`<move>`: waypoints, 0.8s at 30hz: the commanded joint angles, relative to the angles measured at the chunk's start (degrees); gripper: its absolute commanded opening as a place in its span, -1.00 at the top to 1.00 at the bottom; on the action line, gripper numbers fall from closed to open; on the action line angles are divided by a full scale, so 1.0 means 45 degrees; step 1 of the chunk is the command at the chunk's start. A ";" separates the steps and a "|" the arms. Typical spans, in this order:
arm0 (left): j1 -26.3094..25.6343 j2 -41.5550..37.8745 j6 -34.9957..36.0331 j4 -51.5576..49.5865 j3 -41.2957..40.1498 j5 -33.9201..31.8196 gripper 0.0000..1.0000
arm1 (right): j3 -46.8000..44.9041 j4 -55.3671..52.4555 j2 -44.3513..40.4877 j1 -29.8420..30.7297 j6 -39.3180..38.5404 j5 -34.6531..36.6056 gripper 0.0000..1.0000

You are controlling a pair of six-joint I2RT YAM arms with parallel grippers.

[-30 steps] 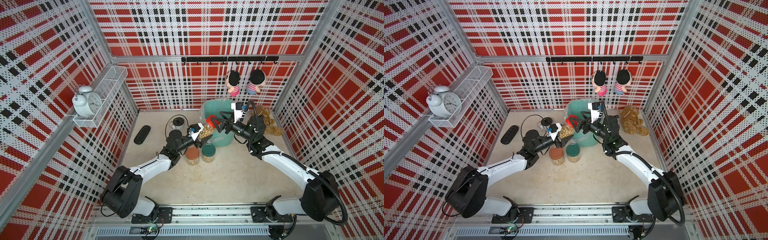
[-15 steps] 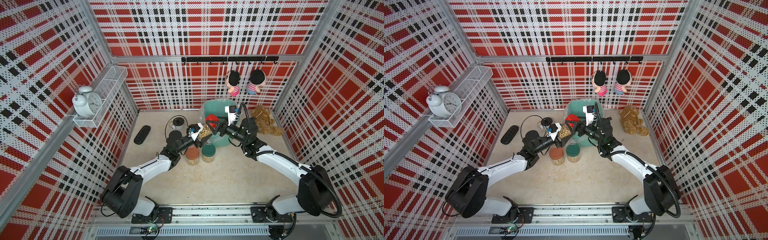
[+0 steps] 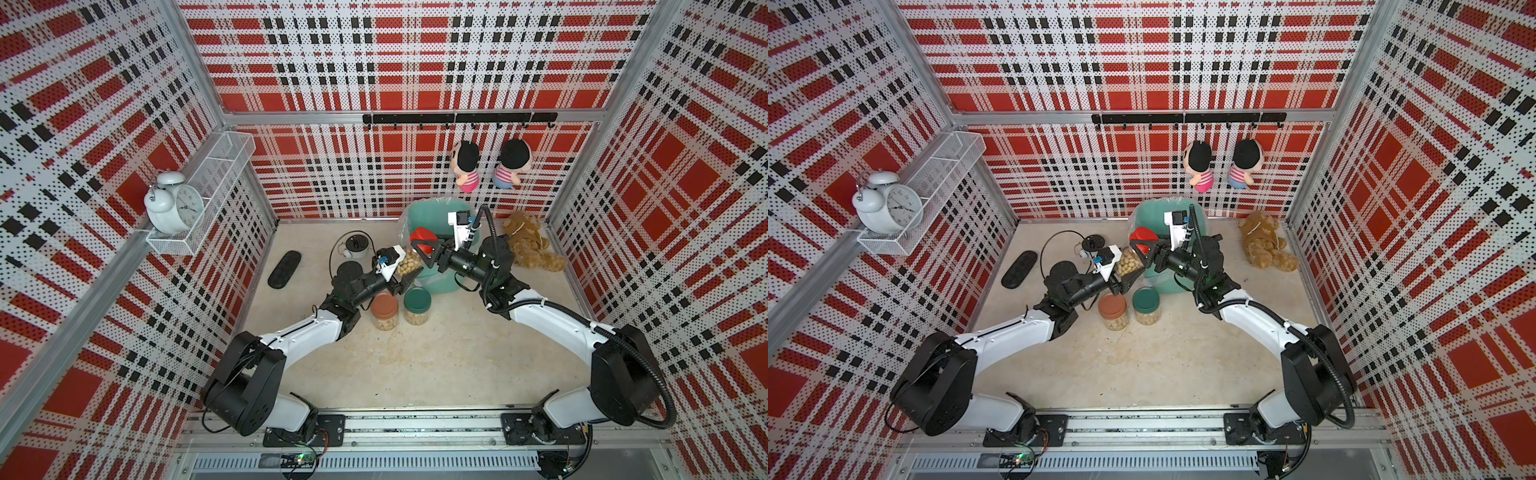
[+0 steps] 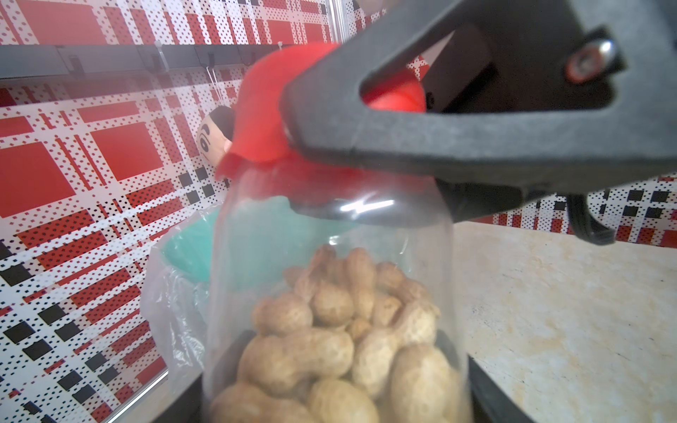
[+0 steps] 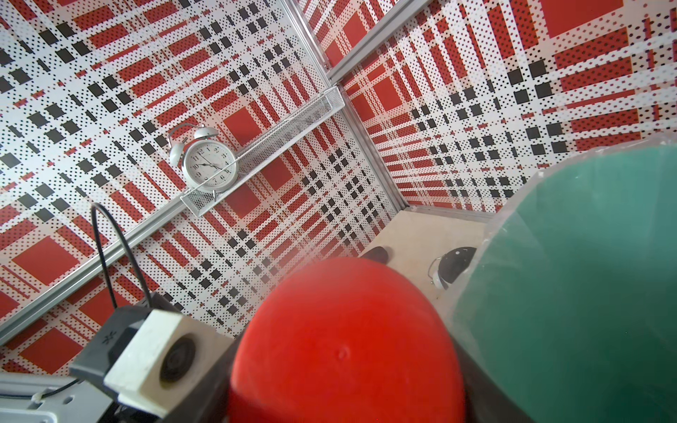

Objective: Empty moldy peanuts from jars
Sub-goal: Unscrew the lid from the jar.

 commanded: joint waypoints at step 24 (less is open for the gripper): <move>0.0298 0.0095 -0.0104 -0.0143 0.0040 0.2210 1.00 | 0.0676 0.1561 0.0019 -0.1376 -0.2668 -0.4500 0.46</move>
